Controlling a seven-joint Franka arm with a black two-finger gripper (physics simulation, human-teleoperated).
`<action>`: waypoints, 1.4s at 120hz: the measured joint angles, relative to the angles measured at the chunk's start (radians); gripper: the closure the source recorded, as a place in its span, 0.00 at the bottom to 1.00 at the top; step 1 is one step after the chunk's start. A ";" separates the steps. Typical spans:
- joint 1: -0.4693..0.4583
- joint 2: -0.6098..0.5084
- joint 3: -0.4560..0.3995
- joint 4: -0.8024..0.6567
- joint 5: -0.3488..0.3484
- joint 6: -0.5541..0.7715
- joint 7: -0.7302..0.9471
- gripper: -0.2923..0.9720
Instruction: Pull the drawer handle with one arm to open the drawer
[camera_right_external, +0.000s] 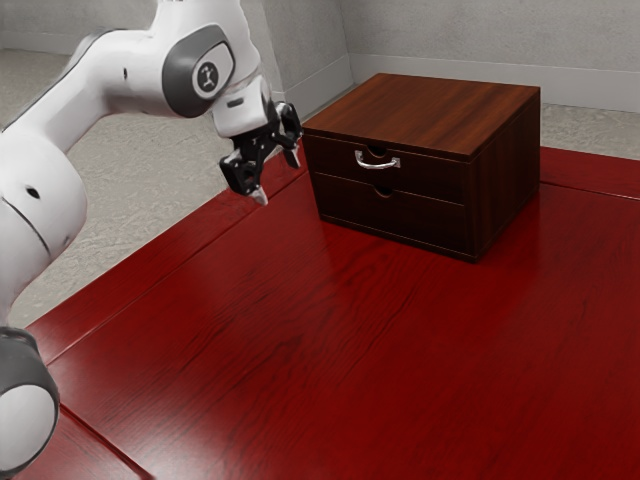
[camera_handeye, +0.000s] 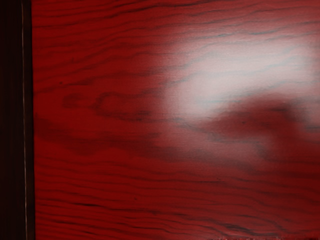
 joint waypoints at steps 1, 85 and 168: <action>0.002 0.004 0.000 0.003 -0.003 0.004 0.005 0.36; 0.048 0.255 -0.017 0.250 -0.335 0.233 0.210 0.52; 0.036 0.433 -0.039 0.447 -0.335 0.367 0.300 0.58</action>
